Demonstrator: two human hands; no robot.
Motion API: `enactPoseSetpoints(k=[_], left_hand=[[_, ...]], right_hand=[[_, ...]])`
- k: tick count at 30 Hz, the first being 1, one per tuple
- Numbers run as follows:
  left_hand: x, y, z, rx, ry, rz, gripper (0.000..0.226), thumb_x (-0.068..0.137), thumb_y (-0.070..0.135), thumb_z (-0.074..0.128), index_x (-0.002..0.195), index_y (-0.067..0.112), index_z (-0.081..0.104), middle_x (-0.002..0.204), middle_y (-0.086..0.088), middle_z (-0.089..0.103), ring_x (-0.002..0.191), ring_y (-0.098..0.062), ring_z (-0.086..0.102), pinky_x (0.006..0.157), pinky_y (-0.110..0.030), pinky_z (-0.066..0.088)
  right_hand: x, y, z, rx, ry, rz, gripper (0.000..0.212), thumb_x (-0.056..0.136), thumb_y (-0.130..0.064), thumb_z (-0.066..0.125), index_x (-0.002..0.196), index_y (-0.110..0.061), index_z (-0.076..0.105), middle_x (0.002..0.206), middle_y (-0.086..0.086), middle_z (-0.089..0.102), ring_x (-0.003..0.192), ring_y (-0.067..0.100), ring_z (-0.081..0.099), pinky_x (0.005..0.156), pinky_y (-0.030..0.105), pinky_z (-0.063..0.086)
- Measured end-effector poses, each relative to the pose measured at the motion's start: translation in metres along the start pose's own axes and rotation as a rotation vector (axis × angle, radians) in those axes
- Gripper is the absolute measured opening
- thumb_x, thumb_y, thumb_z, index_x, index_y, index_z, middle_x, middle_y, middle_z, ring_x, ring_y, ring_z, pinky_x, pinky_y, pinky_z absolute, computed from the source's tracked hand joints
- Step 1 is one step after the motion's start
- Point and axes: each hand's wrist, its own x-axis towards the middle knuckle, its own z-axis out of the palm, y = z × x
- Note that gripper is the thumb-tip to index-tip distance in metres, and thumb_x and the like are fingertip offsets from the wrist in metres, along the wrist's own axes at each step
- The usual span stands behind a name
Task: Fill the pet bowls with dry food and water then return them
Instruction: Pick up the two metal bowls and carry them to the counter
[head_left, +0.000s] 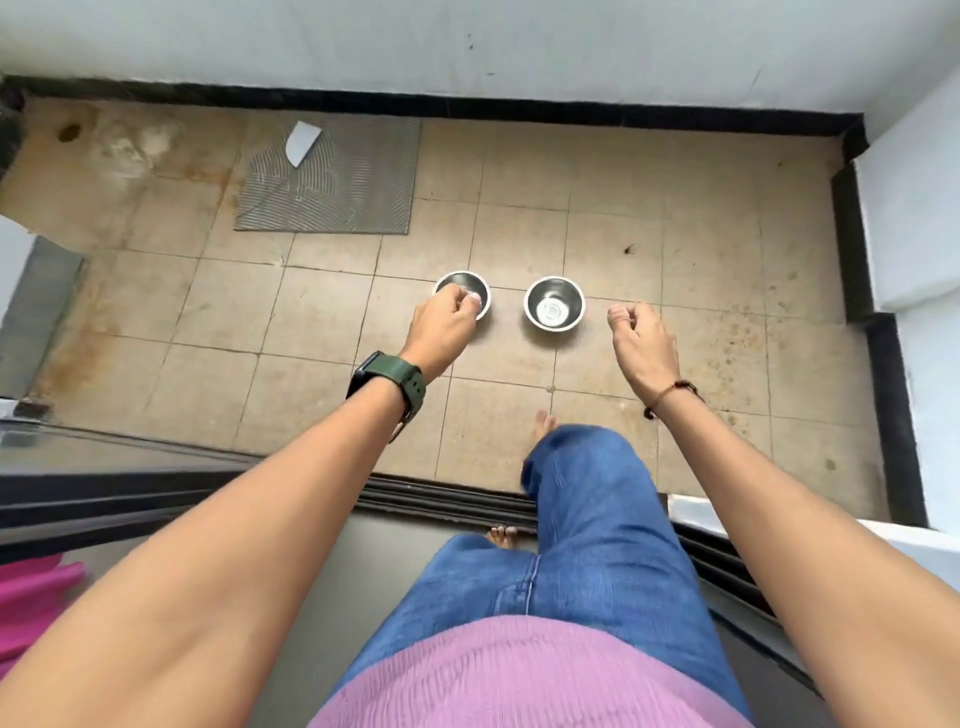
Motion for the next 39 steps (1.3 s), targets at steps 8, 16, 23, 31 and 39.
enactPoseSetpoints(k=[8, 16, 23, 31, 39], left_hand=[[0.124, 0.039, 0.046, -0.016, -0.048, -0.159, 0.030, 0.099, 0.023, 0.037, 0.107, 0.004, 0.058, 0.086, -0.003, 0.053, 0.076, -0.017, 0.046, 0.060, -0.027, 0.033], [0.215, 0.013, 0.088, -0.067, -0.062, -0.410, 0.022, 0.096, 0.024, 0.041, 0.086, 0.009, 0.054, 0.091, -0.009, 0.056, 0.087, -0.022, 0.048, 0.076, -0.033, 0.039], [0.322, -0.047, 0.144, -0.348, -0.057, -0.659, 0.020, 0.099, 0.028, 0.043, 0.083, 0.016, 0.050, 0.083, -0.003, 0.057, 0.074, -0.013, 0.053, 0.065, -0.021, 0.041], [0.429, -0.195, 0.233, -0.604, -0.041, -0.952, 0.032, 0.098, 0.032, 0.047, 0.122, 0.010, 0.044, 0.084, -0.009, 0.057, 0.074, -0.018, 0.057, 0.069, -0.026, 0.047], [0.494, -0.315, 0.297, -0.741, 0.158, -1.122, 0.062, 0.092, 0.033, 0.058, 0.143, 0.006, 0.034, 0.133, -0.022, 0.049, 0.118, -0.030, 0.054, 0.102, -0.032, 0.046]], right_hand=[[0.136, 0.017, 0.016, 0.011, -0.144, 0.183, 0.023, 0.100, -0.031, 0.037, 0.092, -0.013, 0.049, 0.098, 0.010, 0.056, 0.096, 0.025, 0.050, 0.073, 0.028, 0.029], [0.229, 0.034, 0.055, 0.006, -0.302, 0.343, 0.022, 0.098, -0.032, 0.039, 0.092, -0.013, 0.049, 0.094, 0.006, 0.054, 0.091, 0.022, 0.049, 0.074, 0.028, 0.032], [0.318, 0.087, 0.148, 0.133, -0.274, 0.561, 0.027, 0.093, -0.035, 0.046, 0.107, -0.013, 0.054, 0.100, 0.006, 0.059, 0.091, 0.023, 0.052, 0.079, 0.031, 0.041], [0.403, 0.229, 0.289, 0.370, -0.185, 0.950, 0.038, 0.069, -0.048, 0.054, 0.086, -0.020, 0.035, 0.066, -0.002, 0.037, 0.053, 0.010, 0.030, 0.048, 0.025, 0.023], [0.454, 0.306, 0.370, 0.345, -0.003, 1.044, 0.066, 0.082, -0.031, 0.065, 0.132, -0.006, 0.029, 0.103, 0.011, 0.046, 0.090, 0.026, 0.049, 0.088, 0.043, 0.047]])
